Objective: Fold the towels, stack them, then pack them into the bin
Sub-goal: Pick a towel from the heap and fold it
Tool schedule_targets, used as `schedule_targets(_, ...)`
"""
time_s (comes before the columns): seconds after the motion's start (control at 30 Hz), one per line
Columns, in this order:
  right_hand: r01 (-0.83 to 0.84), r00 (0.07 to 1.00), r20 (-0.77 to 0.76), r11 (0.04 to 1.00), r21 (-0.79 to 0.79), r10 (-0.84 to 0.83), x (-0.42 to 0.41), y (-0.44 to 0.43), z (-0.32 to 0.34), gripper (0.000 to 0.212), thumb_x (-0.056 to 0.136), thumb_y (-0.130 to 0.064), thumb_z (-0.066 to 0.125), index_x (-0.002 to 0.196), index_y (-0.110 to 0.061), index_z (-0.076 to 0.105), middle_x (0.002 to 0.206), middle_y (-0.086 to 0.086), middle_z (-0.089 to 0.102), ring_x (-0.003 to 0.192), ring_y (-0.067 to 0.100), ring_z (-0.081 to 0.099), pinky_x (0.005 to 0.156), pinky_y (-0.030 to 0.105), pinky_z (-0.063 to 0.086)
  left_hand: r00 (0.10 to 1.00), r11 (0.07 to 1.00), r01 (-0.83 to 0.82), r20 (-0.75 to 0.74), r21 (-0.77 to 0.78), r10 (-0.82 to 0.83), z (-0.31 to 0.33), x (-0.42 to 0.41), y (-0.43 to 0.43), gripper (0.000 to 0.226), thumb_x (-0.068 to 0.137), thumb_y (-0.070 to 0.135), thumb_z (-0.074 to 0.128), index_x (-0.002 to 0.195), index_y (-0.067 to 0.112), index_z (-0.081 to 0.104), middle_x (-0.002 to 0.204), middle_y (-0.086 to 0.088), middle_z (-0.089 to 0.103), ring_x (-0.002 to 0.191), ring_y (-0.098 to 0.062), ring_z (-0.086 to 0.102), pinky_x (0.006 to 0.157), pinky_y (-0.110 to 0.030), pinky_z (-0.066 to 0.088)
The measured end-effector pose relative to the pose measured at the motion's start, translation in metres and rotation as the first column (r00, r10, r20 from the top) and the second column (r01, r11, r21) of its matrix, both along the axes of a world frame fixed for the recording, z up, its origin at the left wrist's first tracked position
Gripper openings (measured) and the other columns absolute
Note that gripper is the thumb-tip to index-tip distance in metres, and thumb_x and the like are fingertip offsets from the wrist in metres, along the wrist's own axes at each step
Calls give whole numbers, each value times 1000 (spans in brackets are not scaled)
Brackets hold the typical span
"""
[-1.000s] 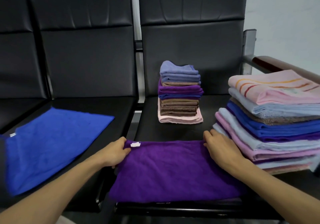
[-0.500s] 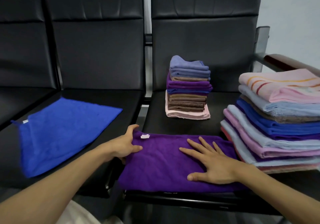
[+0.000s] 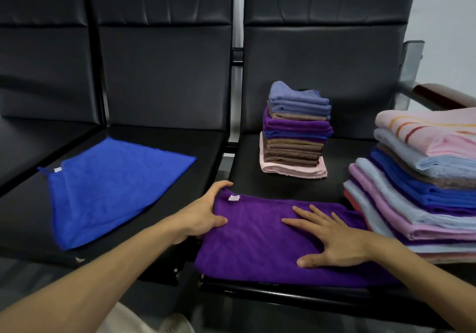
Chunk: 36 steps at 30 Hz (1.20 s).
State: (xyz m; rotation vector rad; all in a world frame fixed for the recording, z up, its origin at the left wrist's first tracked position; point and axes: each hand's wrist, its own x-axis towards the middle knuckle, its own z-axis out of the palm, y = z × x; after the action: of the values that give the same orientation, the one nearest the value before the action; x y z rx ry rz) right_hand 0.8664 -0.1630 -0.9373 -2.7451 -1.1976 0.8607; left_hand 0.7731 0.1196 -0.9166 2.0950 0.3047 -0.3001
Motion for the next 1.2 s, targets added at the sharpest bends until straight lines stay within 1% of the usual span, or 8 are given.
schedule_targets(0.1, -3, 1000, 22, 1000, -3, 3, -2, 0, 0, 87, 62, -88, 41, 133, -68, -7, 155, -22, -20, 143, 14, -23, 117, 50, -10, 997, 999, -8, 78, 35, 5, 10, 0, -4, 58, 91, 8, 61, 124, 49, 38, 100, -8, 58, 85, -23, 66, 68, -36, 60)
schedule_targets(0.23, 6, 999, 41, 1000, 25, -7, -5, 2, -1, 85, 58, -91, 37, 128, -72, -7, 148, -29, -19, 143, 12, -23, 116, 48, -11, 990, 984, 45, 120, 174, -67, 21, -3, 5, 29, 91, 15, 62, 95, 44, 66, 105, 0, 60, 96, -20, 60, 85, -36, 55)
schedule_targets(0.37, 1, 996, 87, 996, 85, -8, -10, 11, -4, 91, 49, -97, 24, 131, -70, -5, 155, -23, -18, 144, 12, -20, 117, 48, -9, 993, 941, 85, 49, 328, -107, 32, -5, 5, 35, 94, 16, 57, 127, 30, 60, 112, 6, 59, 94, -7, 56, 82, -22, 45)
schedule_targets(0.53, -60, 993, 106, 988, 143, 45, -20, 43, -8, 91, 58, -92, 23, 140, -62, -2, 157, -19, -17, 143, 12, -24, 117, 48, -11, 992, 937, 16, 114, 348, -59, 55, -3, 2, 45, 96, 10, 51, 138, 26, 49, 107, 1, 63, 95, -19, 64, 85, -35, 53)
schedule_targets(0.73, -2, 998, 58, 914, 405, -23, -6, 56, 16, 60, 93, -45, 54, 147, -30, 32, 158, -3, 18, 147, 11, 9, 118, 25, 9, 982, 991, -57, 184, 118, 35, 69, 7, -18, 49, 91, 4, 53, 136, 22, 52, 102, 5, 62, 88, -16, 66, 79, -29, 55)
schedule_targets(0.87, 249, 954, -5, 785, 568, -299, 20, 11, 37, 21, 95, -17, 56, 114, -24, 62, 118, -4, 63, 106, 8, 59, 100, 27, 44, 985, 999, 20, 173, 35, -26, 73, 20, -50, 47, 89, 1, 54, 132, 19, 56, 101, -1, 67, 78, -13, 61, 67, -21, 48)
schedule_targets(1.0, 565, 817, -313, 569, 597, -484, 29, -19, 37, 28, 96, 2, 46, 86, -21, 57, 92, 9, 64, 70, 17, 62, 66, 29, 53, 984, 991, 125, 122, 36, -129, 66, 37, -87, 41, 86, 3, 60, 124, 19, 62, 105, -9, 69, 81, -15, 60, 72, -25, 46)
schedule_targets(1.2, 554, 831, -245, 707, 440, -499, 33, -24, 32, 16, 98, -7, 43, 108, -13, 54, 87, 5, 65, 70, 25, 68, 70, 33, 57, 985, 985, 170, 22, -30, -170, 51, 58, -133, 31, 89, -2, 58, 119, 4, 61, 76, -9, 62, 46, -6, 57, 42, -16, 46)
